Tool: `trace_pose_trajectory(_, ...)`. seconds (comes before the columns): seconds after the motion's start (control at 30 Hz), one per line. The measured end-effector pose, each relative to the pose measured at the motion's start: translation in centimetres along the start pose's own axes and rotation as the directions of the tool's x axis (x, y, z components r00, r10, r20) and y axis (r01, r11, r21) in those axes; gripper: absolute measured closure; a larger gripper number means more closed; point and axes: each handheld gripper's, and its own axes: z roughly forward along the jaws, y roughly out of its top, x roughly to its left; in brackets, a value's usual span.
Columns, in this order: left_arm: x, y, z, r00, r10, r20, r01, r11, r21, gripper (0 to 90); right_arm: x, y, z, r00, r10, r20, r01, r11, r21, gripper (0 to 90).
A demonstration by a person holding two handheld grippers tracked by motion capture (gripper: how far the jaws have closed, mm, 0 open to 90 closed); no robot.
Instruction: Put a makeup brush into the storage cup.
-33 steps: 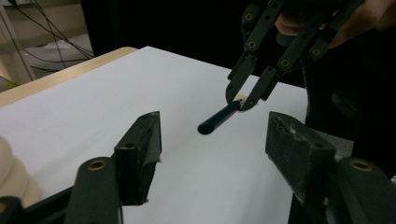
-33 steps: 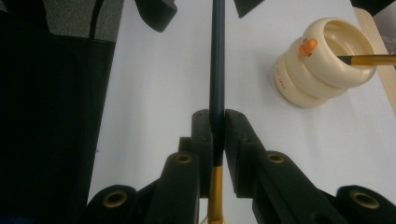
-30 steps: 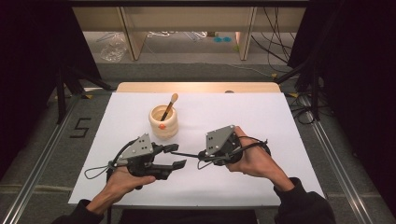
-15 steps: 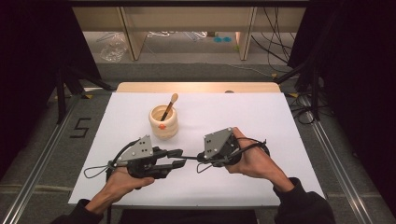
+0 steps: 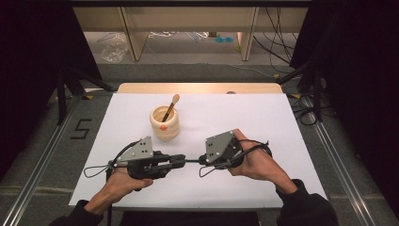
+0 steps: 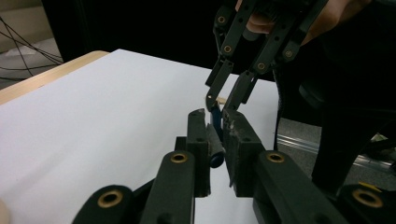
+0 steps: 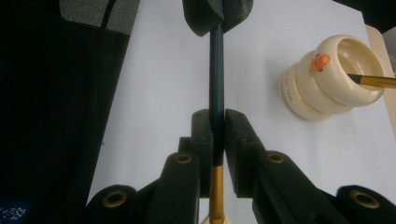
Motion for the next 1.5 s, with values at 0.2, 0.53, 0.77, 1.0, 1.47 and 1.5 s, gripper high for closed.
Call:
trace_pose_trajectory(0.2, 0.0, 0.0, 0.0, 0.9999, 0.014, 0.01, -0.014, 0.9999, 0.006, 84.6, 0.1, 0.0, 0.0, 0.9995, -0.013, 0.027, 0.013, 1.0, 0.011, 83.0)
trace_pose_trajectory(0.53, 0.2, 0.3, -0.5, 0.9985, 0.026, -0.049, -0.028, 0.9988, -0.04, 84.7, -0.2, -0.1, -0.6, 0.9949, 0.058, 0.083, -0.056, 0.998, -0.029, 71.1)
trace_pose_trajectory(0.77, 0.7, 0.6, -1.5, 0.9891, 0.016, -0.146, -0.033, 0.9935, -0.109, 84.7, -0.8, -0.6, -2.7, 0.9382, 0.303, 0.168, -0.271, 0.944, -0.187, 45.8)
trace_pose_trajectory(1.0, 0.8, 0.9, -2.1, 0.9727, 0.031, -0.23, -0.068, 0.9859, -0.153, 84.7, -0.8, -1.4, -3.1, 0.8471, 0.516, 0.127, -0.451, 0.825, -0.34, 37.6)
trace_pose_trajectory(1.47, 0.9, 1.2, -2.9, 0.9505, 0.056, -0.306, -0.118, 0.9749, -0.188, 84.7, -0.3, -2.3, -1.3, 0.7445, 0.666, 0.049, -0.585, 0.686, -0.432, 26.4)
trace_pose_trajectory(1.5, 0.9, 1.2, -3.0, 0.9489, 0.057, -0.31, -0.121, 0.974, -0.192, 84.7, -0.3, -2.4, -1.2, 0.7393, 0.671, 0.053, -0.586, 0.681, -0.439, 25.2)
